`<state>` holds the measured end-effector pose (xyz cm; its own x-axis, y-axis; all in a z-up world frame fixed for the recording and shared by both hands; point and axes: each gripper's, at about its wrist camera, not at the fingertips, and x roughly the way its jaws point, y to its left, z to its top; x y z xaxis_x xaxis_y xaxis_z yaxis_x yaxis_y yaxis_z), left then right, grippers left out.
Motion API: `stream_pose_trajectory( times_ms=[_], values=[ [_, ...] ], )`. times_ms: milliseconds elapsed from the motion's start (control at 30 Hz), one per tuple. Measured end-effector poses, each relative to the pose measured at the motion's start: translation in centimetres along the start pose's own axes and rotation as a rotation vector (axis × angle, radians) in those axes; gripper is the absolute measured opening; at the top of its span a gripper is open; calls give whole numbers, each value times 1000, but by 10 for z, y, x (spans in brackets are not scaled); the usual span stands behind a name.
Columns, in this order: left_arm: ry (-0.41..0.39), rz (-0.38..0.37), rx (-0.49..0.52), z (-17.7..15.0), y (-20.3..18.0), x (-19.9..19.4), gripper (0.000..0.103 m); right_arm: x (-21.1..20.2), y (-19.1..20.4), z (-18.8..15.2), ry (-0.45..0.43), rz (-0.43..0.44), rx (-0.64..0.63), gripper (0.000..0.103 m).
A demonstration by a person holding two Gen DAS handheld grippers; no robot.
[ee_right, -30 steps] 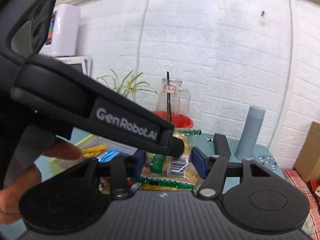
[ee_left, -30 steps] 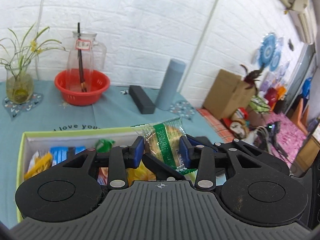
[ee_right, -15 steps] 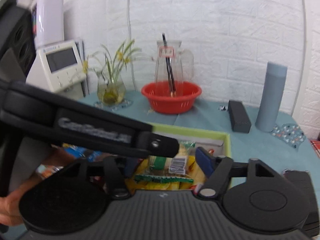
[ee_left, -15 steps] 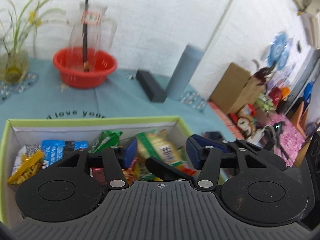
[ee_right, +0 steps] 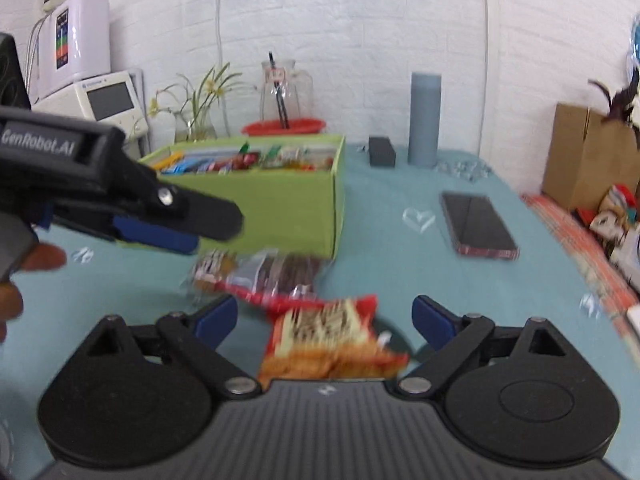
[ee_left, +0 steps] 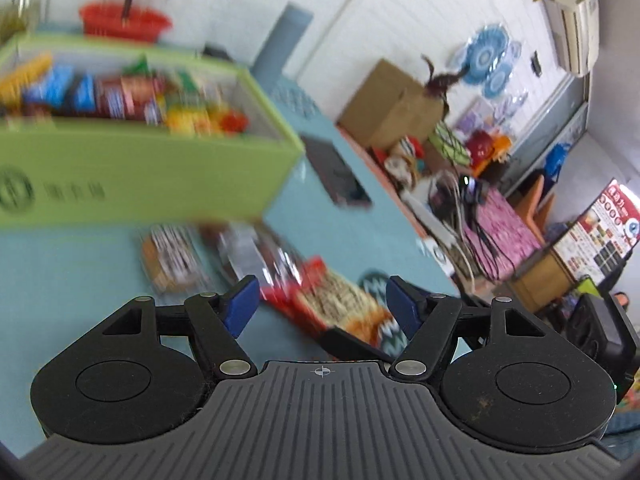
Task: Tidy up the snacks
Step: 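Grasp the red-and-yellow peanut bag with the left gripper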
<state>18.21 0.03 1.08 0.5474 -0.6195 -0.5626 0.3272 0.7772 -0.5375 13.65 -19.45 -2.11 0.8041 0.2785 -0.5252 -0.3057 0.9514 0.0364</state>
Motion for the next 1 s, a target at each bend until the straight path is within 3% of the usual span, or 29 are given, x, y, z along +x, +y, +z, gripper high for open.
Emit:
stream_pose_trajectory(
  times_ms=[100,200,267,467,633,800,867,933,1000],
  values=[
    [74,-2,-5,-6,-9,23,45,11,2,-2,12,7,-25,93],
    [102,63,33,-4,-13,41,42,22,6,-5,37,20,-47,94],
    [132,95,31,-6,-11,47,31,19,10,-8,49,21,-72,91],
    [116,114,31,-28,-5,25,18,-10,34,-25,26,73,-55,85],
    [98,158,30,-56,0,-5,19,-26,65,-42,26,102,-82,86],
    [92,118,-1,-68,6,-26,21,-42,71,-50,29,140,-48,86],
    [49,118,12,-61,5,-34,28,-48,68,-47,12,119,-25,87],
    [7,136,24,-49,4,-36,47,-49,65,-42,-4,101,-11,89],
    [17,126,51,-38,2,-27,50,-45,63,-39,-1,87,-8,89]
  ],
)
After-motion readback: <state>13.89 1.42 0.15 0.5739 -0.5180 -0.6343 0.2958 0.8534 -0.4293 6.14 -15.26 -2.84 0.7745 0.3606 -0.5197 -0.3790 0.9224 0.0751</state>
